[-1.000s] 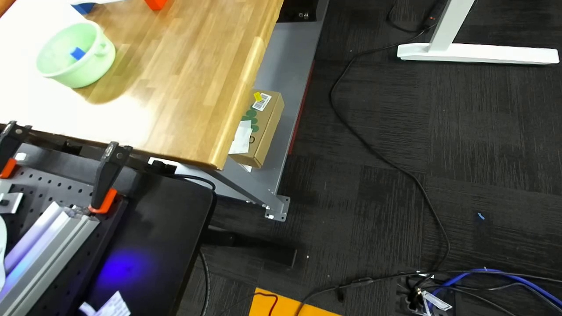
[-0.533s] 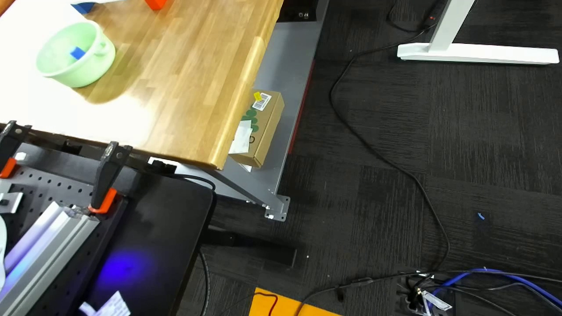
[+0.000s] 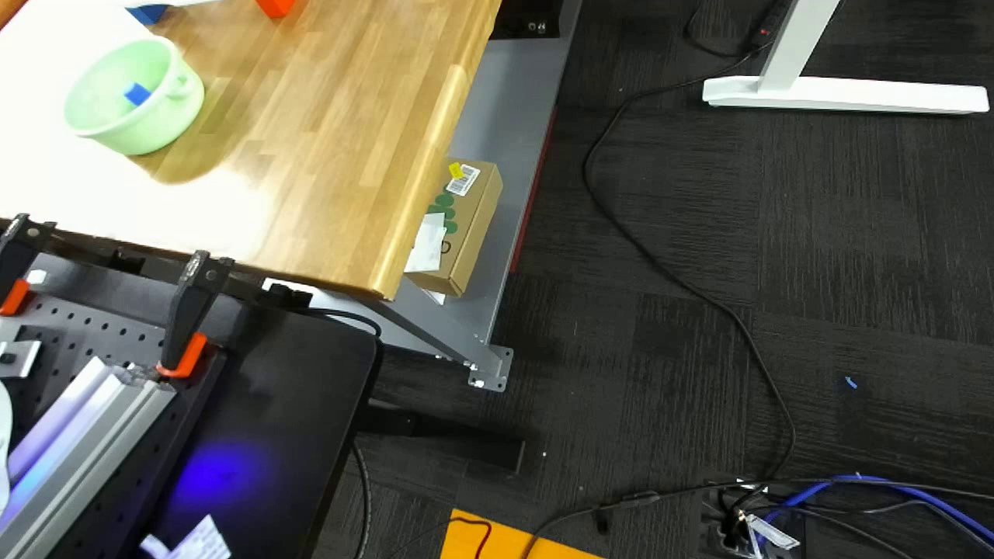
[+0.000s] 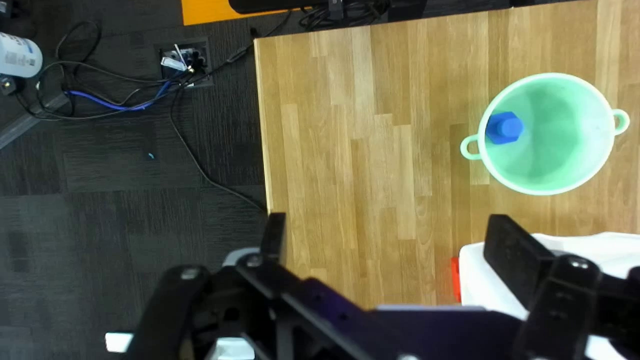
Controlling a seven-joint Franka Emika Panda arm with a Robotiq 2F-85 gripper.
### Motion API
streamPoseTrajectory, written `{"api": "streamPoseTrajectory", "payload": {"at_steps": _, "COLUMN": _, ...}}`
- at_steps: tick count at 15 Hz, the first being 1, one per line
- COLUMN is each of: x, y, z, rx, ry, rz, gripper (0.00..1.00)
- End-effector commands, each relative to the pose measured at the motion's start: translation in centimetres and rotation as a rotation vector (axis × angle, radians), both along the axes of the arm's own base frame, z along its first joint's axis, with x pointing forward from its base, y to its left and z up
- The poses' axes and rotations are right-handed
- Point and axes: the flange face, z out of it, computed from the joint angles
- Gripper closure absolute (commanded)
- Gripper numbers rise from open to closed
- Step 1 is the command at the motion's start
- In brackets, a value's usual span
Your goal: Move the green basin to the right
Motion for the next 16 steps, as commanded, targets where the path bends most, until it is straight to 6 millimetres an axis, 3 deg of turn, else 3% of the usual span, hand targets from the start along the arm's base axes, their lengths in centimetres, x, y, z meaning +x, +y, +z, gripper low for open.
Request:
{"api": "streamPoseTrajectory", "payload": {"at_steps": 1, "x": -0.1, "y": -0.2, "z": 1.1, "rx": -0.002, "ry": -0.094, "rz": 0.016, "gripper": 0.0}}
{"api": "streamPoseTrajectory", "payload": {"at_steps": 3, "x": -0.2, "y": 0.1, "z": 1.2, "rx": 0.042, "ry": -0.112, "rz": 0.063, "gripper": 0.0}}
{"api": "streamPoseTrajectory", "payload": {"at_steps": 8, "x": -1.1, "y": 0.8, "z": -2.0, "rx": 0.152, "ry": -0.039, "rz": 0.188, "gripper": 0.0}}
{"api": "streamPoseTrajectory", "payload": {"at_steps": 12, "x": -1.9, "y": 1.1, "z": -4.1, "rx": 0.144, "ry": 0.022, "rz": 0.222, "gripper": 0.0}}
{"api": "streamPoseTrajectory", "payload": {"at_steps": 16, "x": -1.7, "y": 1.1, "z": -4.5, "rx": 0.144, "ry": 0.042, "rz": 0.195, "gripper": 0.0}}
